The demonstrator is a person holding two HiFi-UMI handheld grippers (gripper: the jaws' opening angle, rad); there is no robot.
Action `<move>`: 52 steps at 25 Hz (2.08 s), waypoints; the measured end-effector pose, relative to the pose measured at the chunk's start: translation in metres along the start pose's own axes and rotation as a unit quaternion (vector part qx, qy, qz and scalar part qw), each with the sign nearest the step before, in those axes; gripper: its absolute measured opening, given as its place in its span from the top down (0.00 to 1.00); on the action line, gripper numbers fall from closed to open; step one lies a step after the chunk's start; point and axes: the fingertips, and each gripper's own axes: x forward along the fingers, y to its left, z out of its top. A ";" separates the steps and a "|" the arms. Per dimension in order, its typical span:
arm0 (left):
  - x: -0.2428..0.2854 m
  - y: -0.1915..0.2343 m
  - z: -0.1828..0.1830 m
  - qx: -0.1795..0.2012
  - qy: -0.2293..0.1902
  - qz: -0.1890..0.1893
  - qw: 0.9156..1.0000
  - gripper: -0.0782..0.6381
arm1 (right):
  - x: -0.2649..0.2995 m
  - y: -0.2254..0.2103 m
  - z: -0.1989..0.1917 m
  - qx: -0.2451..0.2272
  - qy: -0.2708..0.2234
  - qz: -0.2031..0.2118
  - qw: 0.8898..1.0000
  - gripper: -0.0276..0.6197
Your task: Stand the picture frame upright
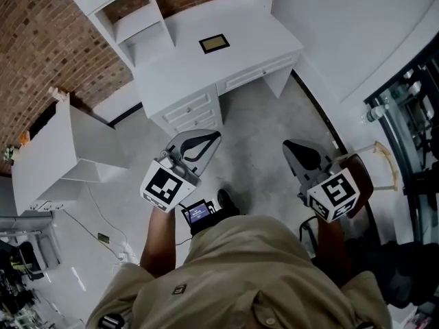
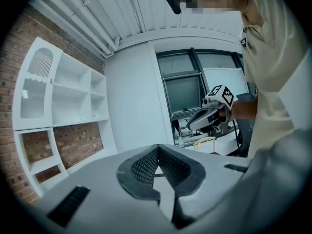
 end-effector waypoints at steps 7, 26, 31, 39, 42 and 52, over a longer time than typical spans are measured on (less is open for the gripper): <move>0.018 0.087 -0.004 -0.010 -0.026 0.004 1.000 0.88 | 0.068 -0.023 0.038 -0.023 0.007 -0.001 1.000 0.95; 0.200 0.238 -0.040 -0.034 0.070 0.066 0.995 0.88 | 0.223 -0.246 0.039 0.018 -0.005 0.092 0.996 0.95; 0.245 0.266 -0.038 -0.046 0.083 0.096 0.991 0.88 | 0.259 -0.304 0.043 0.002 -0.005 0.134 0.991 0.95; 0.258 0.332 -0.053 -0.057 0.086 0.118 0.988 0.88 | 0.323 -0.337 0.058 0.000 0.003 0.139 0.990 0.95; 0.256 0.359 -0.063 -0.061 0.072 0.115 0.989 0.88 | 0.342 -0.336 0.068 -0.010 0.013 0.130 0.991 0.95; 0.249 0.444 -0.101 -0.070 0.055 0.112 0.990 0.88 | 0.415 -0.333 0.088 -0.025 0.042 0.107 0.993 0.95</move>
